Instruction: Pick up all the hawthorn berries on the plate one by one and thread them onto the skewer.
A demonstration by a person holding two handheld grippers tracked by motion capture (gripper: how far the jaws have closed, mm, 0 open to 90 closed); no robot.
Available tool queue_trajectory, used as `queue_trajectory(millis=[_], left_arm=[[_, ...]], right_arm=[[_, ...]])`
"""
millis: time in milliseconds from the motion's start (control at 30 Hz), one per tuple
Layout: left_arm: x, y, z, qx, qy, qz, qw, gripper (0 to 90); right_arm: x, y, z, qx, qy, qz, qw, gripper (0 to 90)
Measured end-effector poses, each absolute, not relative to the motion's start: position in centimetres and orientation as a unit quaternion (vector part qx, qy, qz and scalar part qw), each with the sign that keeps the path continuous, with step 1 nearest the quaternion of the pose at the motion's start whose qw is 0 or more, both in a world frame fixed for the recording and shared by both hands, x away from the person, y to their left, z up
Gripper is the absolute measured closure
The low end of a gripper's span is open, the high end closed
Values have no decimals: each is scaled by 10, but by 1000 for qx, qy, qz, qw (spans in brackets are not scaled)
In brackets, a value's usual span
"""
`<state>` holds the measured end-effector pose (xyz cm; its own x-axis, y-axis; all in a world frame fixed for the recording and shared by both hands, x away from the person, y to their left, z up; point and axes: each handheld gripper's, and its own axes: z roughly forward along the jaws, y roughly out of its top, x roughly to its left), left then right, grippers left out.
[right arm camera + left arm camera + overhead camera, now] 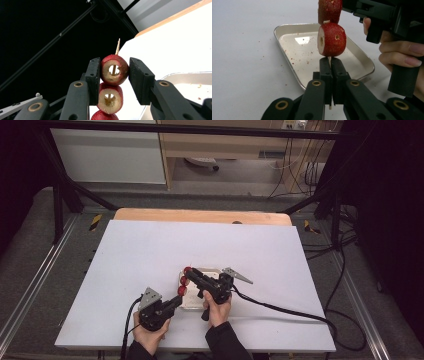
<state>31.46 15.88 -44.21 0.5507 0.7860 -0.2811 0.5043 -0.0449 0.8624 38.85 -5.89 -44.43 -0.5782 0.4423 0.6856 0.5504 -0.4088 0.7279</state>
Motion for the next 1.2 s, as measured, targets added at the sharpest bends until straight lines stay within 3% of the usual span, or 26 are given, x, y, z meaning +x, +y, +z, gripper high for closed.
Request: queue_trajectory(millis=[233,500,700,967,1200], left_arm=[[315,165,-442,715,452,140,514,882],[314,174,-442,735,434,148,500,882],[316,179,-441,751,421,148,487,881],[320,180,-434,771,403,136,473,880],[326,181,-426,786,396,127,458,880]], right_arm=[[387,-68,-428,-442,-589,-677,5,510],[391,-92,-423,-433,-658,-615,-28,249],[393,-117,-427,-426,-701,-569,-50,117],[392,-148,-435,-404,-759,-503,-81,28],[384,-172,-441,-387,-790,-466,-90,13]])
